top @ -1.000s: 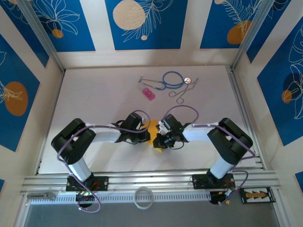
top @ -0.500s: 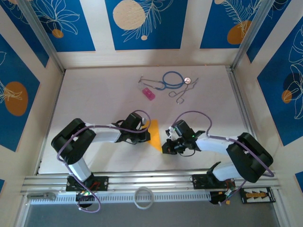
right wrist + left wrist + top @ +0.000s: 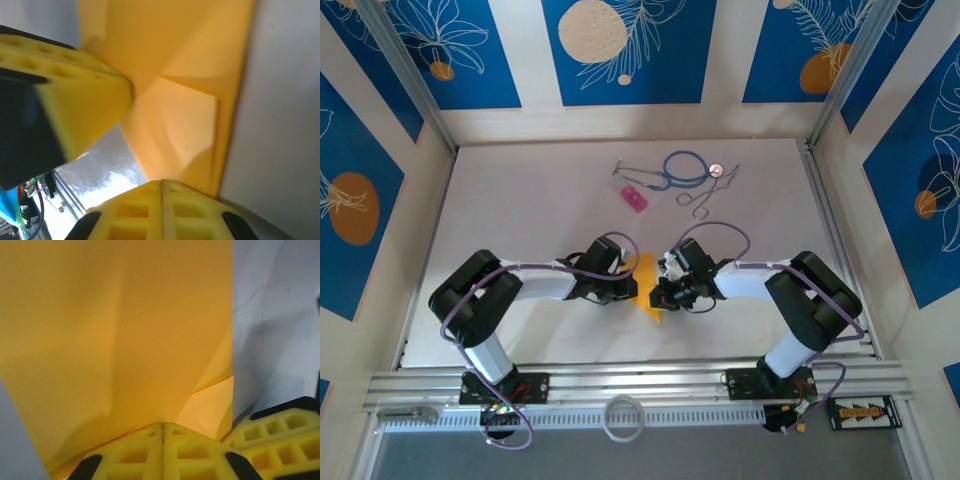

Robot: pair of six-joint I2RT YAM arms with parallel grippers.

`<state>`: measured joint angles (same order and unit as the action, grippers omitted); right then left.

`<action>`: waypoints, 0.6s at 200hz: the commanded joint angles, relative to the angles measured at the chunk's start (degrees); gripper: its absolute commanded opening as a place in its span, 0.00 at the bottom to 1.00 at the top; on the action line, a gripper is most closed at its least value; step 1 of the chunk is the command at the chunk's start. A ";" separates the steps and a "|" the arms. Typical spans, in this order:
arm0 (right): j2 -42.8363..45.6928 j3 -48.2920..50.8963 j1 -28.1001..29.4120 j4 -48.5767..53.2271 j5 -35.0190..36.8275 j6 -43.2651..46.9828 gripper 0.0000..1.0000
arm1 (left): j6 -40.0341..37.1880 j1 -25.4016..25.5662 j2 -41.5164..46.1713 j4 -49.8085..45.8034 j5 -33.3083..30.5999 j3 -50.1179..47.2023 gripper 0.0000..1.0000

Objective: Fold a paper plane with a square sheet of paper (pick it up from the middle)
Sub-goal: Third fold the triangle at the center of the table.

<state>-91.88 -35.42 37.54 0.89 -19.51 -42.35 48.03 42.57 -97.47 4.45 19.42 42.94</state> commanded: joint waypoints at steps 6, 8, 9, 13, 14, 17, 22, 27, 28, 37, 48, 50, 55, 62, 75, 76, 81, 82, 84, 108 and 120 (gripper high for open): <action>0.03 3.08 0.24 1.09 0.06 -0.45 0.01 | -0.34 0.00 0.61 -6.17 -1.60 1.09 0.07; 0.07 3.25 0.27 0.99 0.08 -0.45 0.00 | -0.31 -0.02 0.75 -6.26 -1.52 1.16 0.07; 0.05 3.34 0.26 1.02 0.04 -0.45 0.00 | -0.31 0.02 0.86 -6.32 -1.46 1.17 0.07; 0.04 3.66 0.26 0.91 0.08 -0.50 0.00 | -0.08 -0.01 1.16 -6.50 -1.30 1.47 0.07; 0.03 3.68 0.26 0.94 0.04 -0.48 0.00 | -0.06 0.03 1.28 -6.53 -1.22 1.55 0.07; 0.03 3.84 0.28 0.92 0.13 -0.53 0.00 | 0.00 0.06 1.62 -6.60 -1.01 1.66 0.07; -0.05 3.99 0.21 0.88 0.16 -0.61 0.00 | 0.32 0.06 2.14 -6.60 -0.75 1.90 0.07; -0.14 4.04 0.20 0.82 0.23 -0.63 0.00 | 0.75 0.18 2.63 -6.56 -0.63 1.94 0.07; -0.19 4.04 0.23 0.85 0.24 -0.63 0.00 | 0.88 0.21 2.72 -6.52 -0.58 1.96 0.07; -0.32 4.05 0.25 0.65 0.35 -0.87 0.00 | 2.08 0.63 3.54 -5.70 -0.16 1.85 0.07; -0.39 3.99 0.26 0.53 0.61 -1.06 0.00 | 3.59 1.38 4.10 -4.26 0.25 1.63 0.06; -0.40 4.01 0.28 0.59 0.68 -1.09 0.00 | 3.81 1.56 4.12 -4.16 0.33 1.60 0.06; -0.41 3.91 0.20 0.67 0.85 -1.14 0.00 | 4.46 2.00 4.13 -3.93 0.33 1.62 0.05; -0.41 3.71 0.18 0.83 1.12 -1.07 0.00 | 5.21 2.71 4.07 -3.68 0.29 1.69 0.04; -0.32 3.33 0.17 1.30 1.39 -0.88 0.00 | 6.46 4.03 3.50 -2.94 -0.10 1.64 0.04; -0.32 3.33 0.17 1.35 1.40 -0.89 0.00 | 6.55 4.16 3.42 -2.86 -0.14 1.63 0.04; -0.32 3.17 0.17 1.48 1.40 -0.81 0.00 | 7.05 4.62 3.07 -2.45 -0.25 1.62 0.04; -0.32 3.21 0.17 1.48 1.40 -0.81 0.00 | 7.11 4.71 2.99 -2.35 -0.30 1.58 0.04; -0.32 3.18 0.17 1.49 1.40 -0.79 0.00 | 7.28 4.87 2.81 -2.08 -0.25 1.52 0.04; -0.23 3.22 0.16 1.56 1.75 -0.89 0.00 | 9.62 6.59 0.31 1.50 0.15 0.69 0.03; -0.24 3.38 0.16 1.58 1.82 -0.82 0.00 | 10.44 6.90 -0.73 2.49 0.03 0.07 0.03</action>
<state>-91.57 -33.32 37.47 -2.37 -19.94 -42.98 55.29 48.60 -95.74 3.66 19.44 43.66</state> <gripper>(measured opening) 0.057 0.048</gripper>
